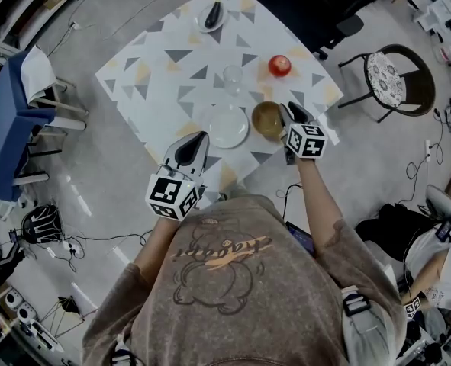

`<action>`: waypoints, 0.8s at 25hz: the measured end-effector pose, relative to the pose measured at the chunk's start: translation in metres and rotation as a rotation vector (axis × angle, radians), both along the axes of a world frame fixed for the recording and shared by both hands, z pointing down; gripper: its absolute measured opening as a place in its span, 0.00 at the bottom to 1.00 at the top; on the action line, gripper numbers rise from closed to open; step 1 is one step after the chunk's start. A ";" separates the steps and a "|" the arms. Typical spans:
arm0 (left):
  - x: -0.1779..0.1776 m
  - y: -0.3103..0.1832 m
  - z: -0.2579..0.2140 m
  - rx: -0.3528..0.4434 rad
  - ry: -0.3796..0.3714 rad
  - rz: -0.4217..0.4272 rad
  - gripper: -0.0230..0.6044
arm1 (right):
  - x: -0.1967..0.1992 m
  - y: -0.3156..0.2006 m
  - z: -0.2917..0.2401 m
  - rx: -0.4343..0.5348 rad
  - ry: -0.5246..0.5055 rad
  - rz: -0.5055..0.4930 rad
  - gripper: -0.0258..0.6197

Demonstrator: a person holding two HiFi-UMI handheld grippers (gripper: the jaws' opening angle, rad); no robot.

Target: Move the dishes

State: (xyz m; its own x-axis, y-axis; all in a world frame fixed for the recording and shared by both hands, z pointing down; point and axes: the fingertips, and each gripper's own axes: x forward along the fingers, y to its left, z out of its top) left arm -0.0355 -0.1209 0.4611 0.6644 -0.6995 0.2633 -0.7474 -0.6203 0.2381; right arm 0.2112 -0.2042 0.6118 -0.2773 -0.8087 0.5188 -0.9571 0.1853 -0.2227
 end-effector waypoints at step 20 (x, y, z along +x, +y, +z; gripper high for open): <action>-0.015 -0.001 -0.033 0.109 0.006 -0.008 0.07 | -0.106 0.059 -0.182 0.404 0.003 -0.251 0.23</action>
